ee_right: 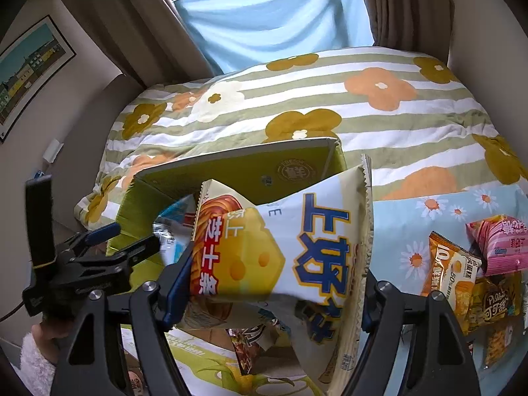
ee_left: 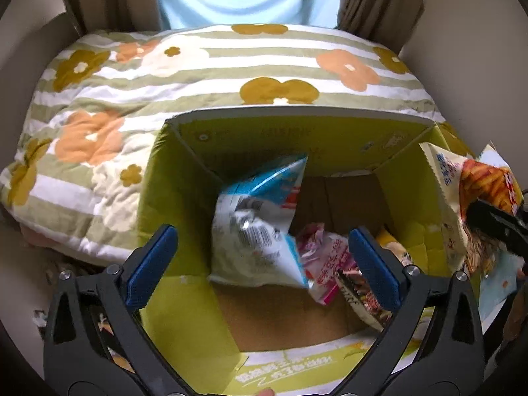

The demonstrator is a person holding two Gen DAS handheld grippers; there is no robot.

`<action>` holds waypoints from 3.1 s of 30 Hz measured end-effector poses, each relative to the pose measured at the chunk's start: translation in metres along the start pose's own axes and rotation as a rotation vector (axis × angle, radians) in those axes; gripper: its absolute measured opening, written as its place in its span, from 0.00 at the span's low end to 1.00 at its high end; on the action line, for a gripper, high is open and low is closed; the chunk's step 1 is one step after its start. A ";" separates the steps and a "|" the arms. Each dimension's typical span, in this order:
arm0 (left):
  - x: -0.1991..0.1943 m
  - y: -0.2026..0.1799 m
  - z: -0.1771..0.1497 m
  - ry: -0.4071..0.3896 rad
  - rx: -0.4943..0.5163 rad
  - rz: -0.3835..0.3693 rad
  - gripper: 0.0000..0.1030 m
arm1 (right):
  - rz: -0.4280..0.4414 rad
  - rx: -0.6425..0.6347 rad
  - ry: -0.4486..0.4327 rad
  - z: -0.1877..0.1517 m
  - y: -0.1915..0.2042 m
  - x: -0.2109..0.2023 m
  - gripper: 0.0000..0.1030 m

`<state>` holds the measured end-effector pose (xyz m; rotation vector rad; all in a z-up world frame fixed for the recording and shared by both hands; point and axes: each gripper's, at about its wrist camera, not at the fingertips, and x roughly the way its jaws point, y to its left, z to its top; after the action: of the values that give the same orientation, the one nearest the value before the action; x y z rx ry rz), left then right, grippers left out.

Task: Organize snacks
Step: 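Carry both bags into the yellow box and open both tools to release them, then move both tools back toward the remaining snacks on the table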

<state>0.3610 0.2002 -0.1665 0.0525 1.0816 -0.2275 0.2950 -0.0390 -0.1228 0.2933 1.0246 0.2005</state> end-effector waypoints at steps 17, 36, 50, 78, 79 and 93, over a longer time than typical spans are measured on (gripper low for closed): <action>-0.048 0.015 -0.045 -0.055 -0.060 -0.010 1.00 | -0.017 -0.155 -0.019 0.006 0.030 0.023 1.00; -0.092 -0.007 -0.056 -0.140 -0.045 -0.102 1.00 | -0.066 -0.127 -0.056 -0.022 0.026 -0.047 1.00; -0.103 -0.098 -0.045 -0.182 0.083 -0.193 1.00 | -0.142 -0.024 -0.188 -0.038 -0.042 -0.130 1.00; 0.003 -0.360 -0.053 0.045 0.105 -0.073 1.00 | 0.005 0.033 -0.002 0.013 -0.293 -0.133 1.00; 0.008 -0.361 -0.052 0.055 0.106 -0.071 1.00 | 0.008 0.035 0.002 0.015 -0.296 -0.129 1.00; 0.092 -0.367 -0.039 0.219 0.153 -0.069 0.99 | 0.001 0.086 0.135 0.027 -0.312 -0.065 1.00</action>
<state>0.2915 -0.1662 -0.2409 0.1806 1.2833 -0.3735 0.2938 -0.3571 -0.1607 0.3623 1.1683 0.1792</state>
